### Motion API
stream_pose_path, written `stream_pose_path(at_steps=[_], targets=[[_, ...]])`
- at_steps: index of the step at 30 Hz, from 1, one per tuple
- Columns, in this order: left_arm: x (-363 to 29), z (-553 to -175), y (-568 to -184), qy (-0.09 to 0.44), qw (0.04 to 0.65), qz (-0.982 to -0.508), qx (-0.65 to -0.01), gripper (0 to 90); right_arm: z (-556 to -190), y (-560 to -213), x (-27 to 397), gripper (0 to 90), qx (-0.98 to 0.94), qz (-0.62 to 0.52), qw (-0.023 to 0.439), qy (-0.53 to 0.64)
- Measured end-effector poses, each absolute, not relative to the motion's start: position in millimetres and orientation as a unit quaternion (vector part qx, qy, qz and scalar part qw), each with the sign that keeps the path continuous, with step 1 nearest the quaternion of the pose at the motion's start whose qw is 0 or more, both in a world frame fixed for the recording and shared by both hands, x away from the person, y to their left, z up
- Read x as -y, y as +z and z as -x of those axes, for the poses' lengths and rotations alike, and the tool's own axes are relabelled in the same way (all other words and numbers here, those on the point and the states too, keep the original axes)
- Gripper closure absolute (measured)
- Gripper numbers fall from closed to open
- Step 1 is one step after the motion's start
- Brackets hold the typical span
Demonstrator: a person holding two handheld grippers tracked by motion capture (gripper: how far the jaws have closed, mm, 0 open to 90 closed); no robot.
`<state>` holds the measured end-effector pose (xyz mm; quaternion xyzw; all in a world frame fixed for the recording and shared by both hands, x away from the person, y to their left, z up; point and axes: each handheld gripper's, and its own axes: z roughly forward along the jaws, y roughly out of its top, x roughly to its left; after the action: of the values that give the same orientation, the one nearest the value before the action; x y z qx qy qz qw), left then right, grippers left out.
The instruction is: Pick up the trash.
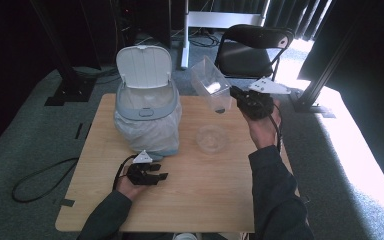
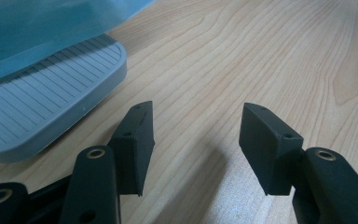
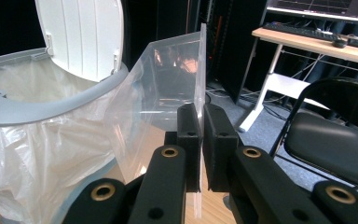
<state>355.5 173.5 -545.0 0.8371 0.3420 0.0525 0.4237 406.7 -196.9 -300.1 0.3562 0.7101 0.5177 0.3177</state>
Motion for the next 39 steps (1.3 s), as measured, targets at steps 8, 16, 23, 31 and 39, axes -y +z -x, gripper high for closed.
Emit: stream_pose_path(at_steps=[8, 16, 23, 31, 39], targets=[[-173, -355, -545, 0.053, 0.424, -0.837, -0.342, 45.2, -406, -299, 197, 86.2, -0.71, -0.345, 0.311, 0.529], [-174, -356, -545, 0.053, 0.422, -0.838, -0.341, 45.2, -406, -297, 203, 86.2, -0.707, -0.34, 0.298, 0.543], [-173, -355, -545, 0.05, 0.424, -0.837, -0.343, 45.2, -402, -292, 202, 86.2, -0.708, -0.33, 0.297, 0.548], [-174, -356, -545, 0.051, 0.423, -0.837, -0.343, 45.2, -393, -282, 192, 86.2, -0.715, -0.306, 0.299, 0.552], [-174, -356, -545, 0.051, 0.422, -0.838, -0.342, 45.2, -390, -277, 185, 86.2, -0.72, -0.292, 0.293, 0.557]])
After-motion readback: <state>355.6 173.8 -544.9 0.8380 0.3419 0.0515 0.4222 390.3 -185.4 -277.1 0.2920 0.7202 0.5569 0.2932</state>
